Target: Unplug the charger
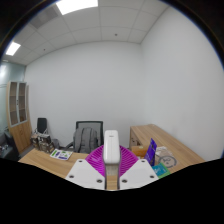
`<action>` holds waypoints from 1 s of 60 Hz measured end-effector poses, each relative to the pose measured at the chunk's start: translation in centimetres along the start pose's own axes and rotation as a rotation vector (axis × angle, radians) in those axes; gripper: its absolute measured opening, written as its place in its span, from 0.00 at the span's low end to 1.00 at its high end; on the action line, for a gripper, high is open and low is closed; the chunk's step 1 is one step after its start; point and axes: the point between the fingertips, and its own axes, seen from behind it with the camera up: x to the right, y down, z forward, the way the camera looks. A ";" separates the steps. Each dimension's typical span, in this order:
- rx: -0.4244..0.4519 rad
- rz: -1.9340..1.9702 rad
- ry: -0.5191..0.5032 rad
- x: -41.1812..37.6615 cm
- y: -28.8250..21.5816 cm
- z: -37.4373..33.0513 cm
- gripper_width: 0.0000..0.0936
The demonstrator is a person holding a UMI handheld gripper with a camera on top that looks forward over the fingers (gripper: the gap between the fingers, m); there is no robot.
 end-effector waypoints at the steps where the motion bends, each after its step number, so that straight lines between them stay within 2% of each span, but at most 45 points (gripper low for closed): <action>1: -0.008 0.002 0.005 0.9 0.4 0.1 0.14; 2: -0.005 0.008 0.012 2.3 2.4 -0.6 0.14; 4: -0.046 0.006 0.025 3.9 2.0 0.6 0.14; 9: -0.138 0.033 0.057 8.9 6.0 1.4 0.14; 24: -0.399 0.279 0.056 19.4 23.2 2.9 0.16; 34: -0.475 0.401 0.040 21.9 28.9 2.7 0.19; 39: -0.466 0.425 0.028 22.7 29.7 2.6 0.24; 49: -0.533 0.400 0.108 26.4 31.5 1.4 0.50; 52: -0.556 0.374 0.134 27.2 32.1 0.9 0.64; 56: -0.545 0.304 0.162 28.5 31.4 0.7 0.80; 60: -0.540 0.223 0.187 29.1 30.2 0.2 0.88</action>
